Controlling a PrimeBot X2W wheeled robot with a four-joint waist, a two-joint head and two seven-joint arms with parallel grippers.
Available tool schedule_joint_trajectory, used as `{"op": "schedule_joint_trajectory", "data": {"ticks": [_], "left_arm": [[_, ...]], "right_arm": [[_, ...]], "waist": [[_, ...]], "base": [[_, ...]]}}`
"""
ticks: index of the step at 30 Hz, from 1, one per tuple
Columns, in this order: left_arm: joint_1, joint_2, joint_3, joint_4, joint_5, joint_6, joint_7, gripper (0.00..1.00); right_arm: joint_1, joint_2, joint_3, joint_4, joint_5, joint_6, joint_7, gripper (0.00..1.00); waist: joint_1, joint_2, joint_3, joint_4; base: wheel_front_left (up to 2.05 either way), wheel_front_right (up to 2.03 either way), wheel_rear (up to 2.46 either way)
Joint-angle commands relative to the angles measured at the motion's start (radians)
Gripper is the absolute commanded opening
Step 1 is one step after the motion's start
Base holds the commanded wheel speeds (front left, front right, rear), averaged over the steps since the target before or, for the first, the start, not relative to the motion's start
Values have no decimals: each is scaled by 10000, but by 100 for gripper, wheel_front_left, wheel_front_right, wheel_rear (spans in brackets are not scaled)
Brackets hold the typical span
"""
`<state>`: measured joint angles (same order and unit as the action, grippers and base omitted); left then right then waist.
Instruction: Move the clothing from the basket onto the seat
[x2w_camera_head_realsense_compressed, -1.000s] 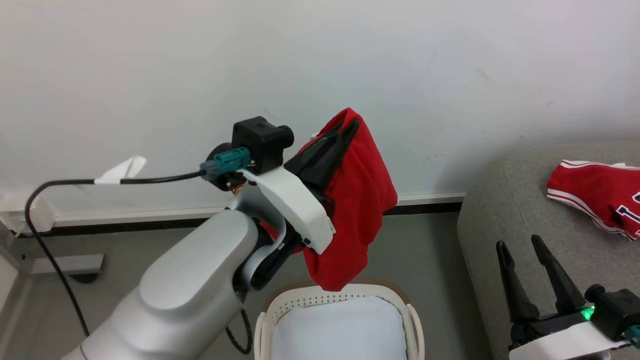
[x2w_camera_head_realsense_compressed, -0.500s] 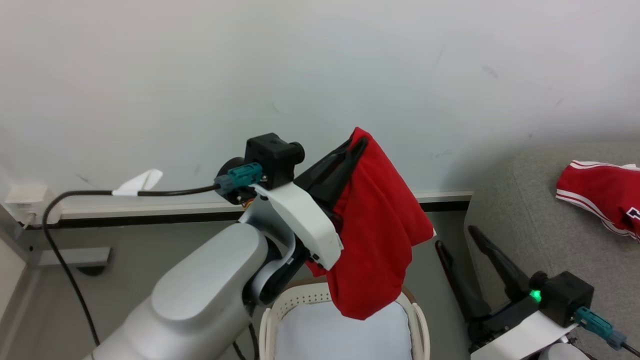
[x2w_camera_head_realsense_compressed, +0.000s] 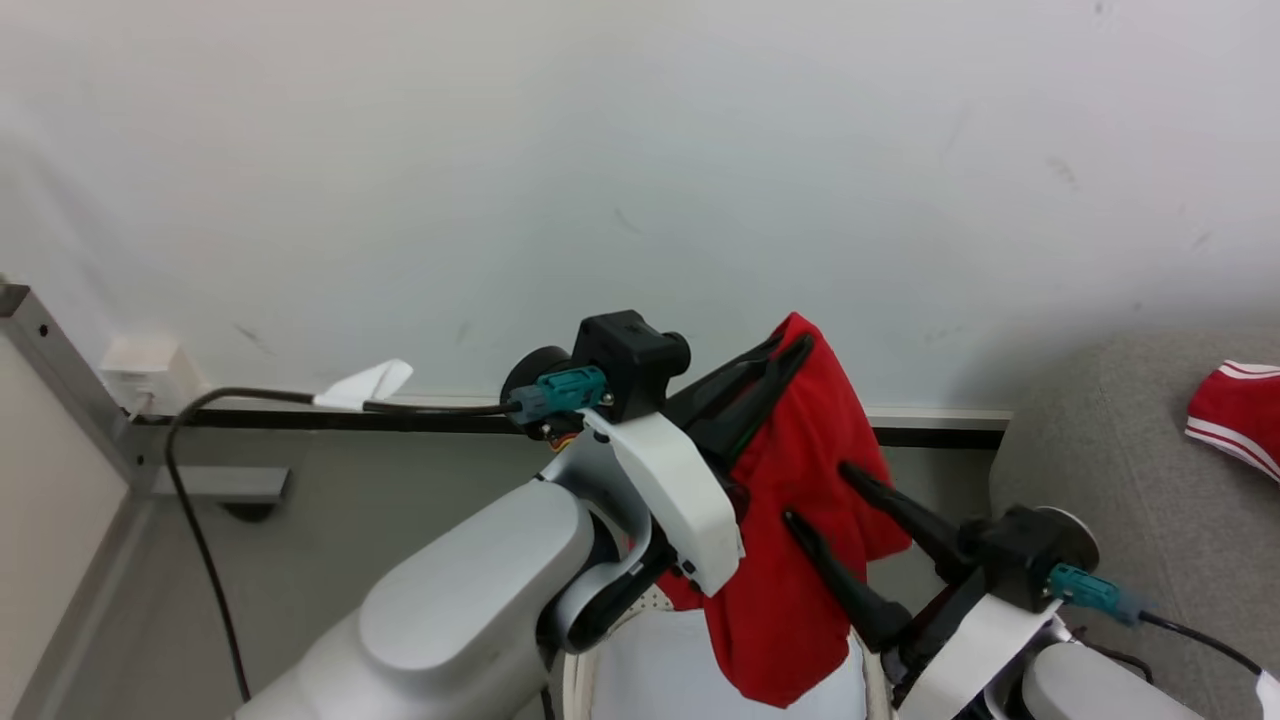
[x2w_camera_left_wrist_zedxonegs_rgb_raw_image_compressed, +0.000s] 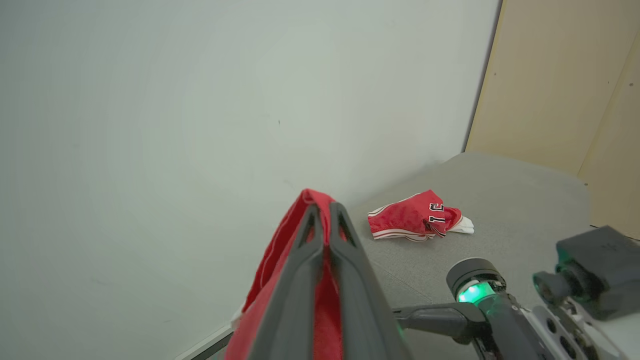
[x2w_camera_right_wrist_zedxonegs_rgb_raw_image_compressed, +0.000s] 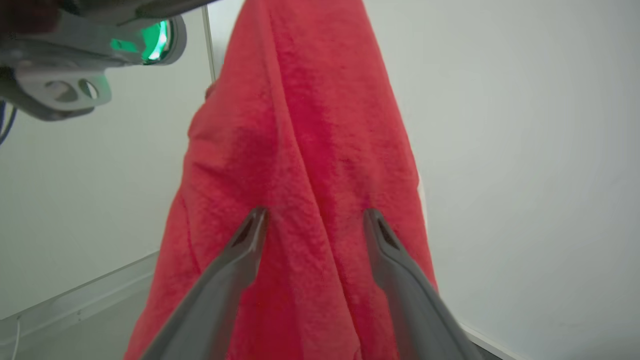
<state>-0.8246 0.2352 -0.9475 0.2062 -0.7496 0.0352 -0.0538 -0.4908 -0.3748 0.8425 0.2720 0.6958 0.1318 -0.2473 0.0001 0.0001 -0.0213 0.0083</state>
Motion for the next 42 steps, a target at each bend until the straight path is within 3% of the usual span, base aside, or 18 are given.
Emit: {"op": "schedule_joint_trajectory", "data": {"ticks": [1, 9, 21, 22, 23, 26, 27, 34, 42], "left_arm": [[105, -47, -66, -46, 127, -51, 38, 0], [156, -273, -353, -156, 31, -132, 151, 0], [10, -526, -679, -629, -55, -183, 504, 0], [13, -532, -693, -650, -64, -187, 504, 0], [24, -537, -704, -664, -81, -190, 506, 0], [87, -513, -715, -669, -108, -159, 510, 0], [106, -490, -705, -661, -126, -141, 511, 0], [207, -266, -537, -502, -171, 10, 437, 0], [384, -100, -396, -153, -273, 94, 172, 0]], "right_arm": [[-230, -49, 432, 162, 314, -22, 89, 100], [-908, -258, 2327, 874, 1883, -22, 316, 100], [-1778, 694, 3757, 2461, 3237, -23, -102, 100], [-1841, 760, 3854, 2572, 3353, -23, -100, 93], [-1903, 809, 3923, 2669, 3431, -23, -116, 63], [-2067, 912, 3995, 2963, 3584, -23, -179, 4], [-2083, 948, 4002, 3024, 3645, -23, -191, 0], [-1982, 869, 3851, 2834, 3705, -23, -187, 0], [-1575, 583, 2824, 2274, 3374, -23, -182, 0]], "waist": [[-1, -1, -43, 213], [-1, -1, -194, 850], [-1, -1, -351, 1526], [-1, -1, -352, 1558], [-1, -1, -355, 1591], [-1, -1, -366, 1657], [-1, -1, -367, 1666], [-1, -1, -319, 1500], [-1, -1, -176, 1099]], "base": [[0, 0, 0], [0, 0, 0], [0, 0, 0], [0, 0, 0], [0, 0, 0], [0, 0, 0], [0, 0, 0], [0, 0, 0], [0, 0, 0]]}}
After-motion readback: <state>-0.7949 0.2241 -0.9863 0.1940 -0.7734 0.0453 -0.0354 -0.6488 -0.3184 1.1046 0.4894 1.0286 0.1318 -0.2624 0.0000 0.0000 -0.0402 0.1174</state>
